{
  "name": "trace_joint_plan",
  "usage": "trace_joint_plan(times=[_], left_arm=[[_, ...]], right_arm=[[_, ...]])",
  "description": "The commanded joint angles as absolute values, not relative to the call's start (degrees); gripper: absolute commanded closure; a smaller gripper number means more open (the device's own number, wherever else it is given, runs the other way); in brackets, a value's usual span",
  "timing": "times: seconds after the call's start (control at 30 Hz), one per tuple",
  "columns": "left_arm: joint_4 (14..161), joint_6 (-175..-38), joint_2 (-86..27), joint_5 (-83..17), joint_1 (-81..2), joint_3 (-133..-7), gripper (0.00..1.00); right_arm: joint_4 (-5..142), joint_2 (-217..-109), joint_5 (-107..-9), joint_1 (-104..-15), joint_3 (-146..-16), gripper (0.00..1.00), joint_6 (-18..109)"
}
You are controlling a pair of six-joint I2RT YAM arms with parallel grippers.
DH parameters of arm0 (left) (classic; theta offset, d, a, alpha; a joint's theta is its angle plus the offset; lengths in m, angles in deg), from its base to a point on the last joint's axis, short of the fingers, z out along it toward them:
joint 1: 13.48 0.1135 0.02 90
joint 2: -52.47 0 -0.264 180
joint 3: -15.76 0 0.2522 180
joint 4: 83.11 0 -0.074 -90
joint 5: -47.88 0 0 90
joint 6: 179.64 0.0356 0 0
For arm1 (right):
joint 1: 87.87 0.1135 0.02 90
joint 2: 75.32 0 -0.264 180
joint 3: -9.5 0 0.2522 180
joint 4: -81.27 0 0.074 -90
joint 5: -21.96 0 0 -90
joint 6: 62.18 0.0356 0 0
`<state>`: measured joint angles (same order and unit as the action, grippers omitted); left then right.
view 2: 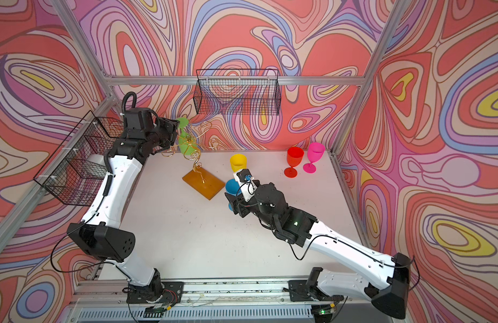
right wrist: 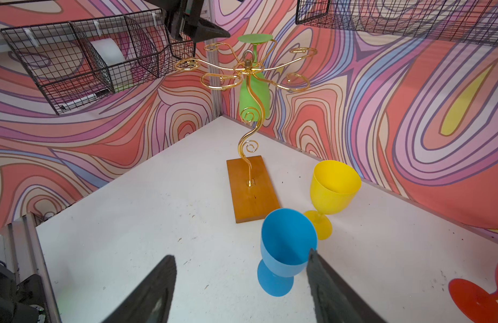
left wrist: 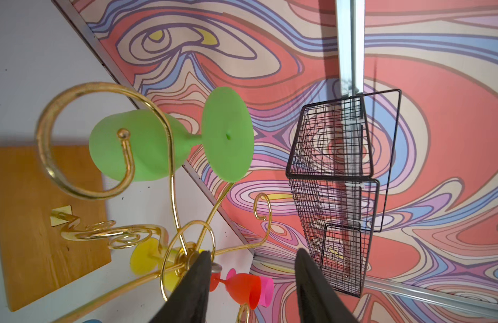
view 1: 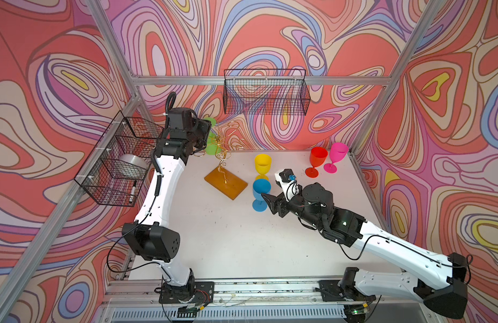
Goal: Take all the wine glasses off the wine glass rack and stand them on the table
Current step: 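Close the left gripper on the green glass foot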
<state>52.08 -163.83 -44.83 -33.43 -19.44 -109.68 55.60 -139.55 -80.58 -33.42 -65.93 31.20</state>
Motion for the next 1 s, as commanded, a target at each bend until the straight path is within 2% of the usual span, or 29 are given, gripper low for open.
trace_joint_plan(times=[0.0, 0.43, 0.97], left_arm=[[53.96, -168.45, -45.26, -35.32, -19.46, -109.21, 0.52], [54.95, -172.69, -47.35, -37.01, -19.46, -108.39, 0.59], [54.13, -174.45, -51.10, -39.51, -19.46, -111.69, 0.59]], right_arm=[[57.11, -138.62, -80.31, -33.05, -64.90, 0.23, 30.55], [58.59, -137.99, -78.64, -33.03, -64.64, 0.23, 28.16], [60.21, -138.16, -76.96, -33.02, -64.14, 0.23, 25.42]])
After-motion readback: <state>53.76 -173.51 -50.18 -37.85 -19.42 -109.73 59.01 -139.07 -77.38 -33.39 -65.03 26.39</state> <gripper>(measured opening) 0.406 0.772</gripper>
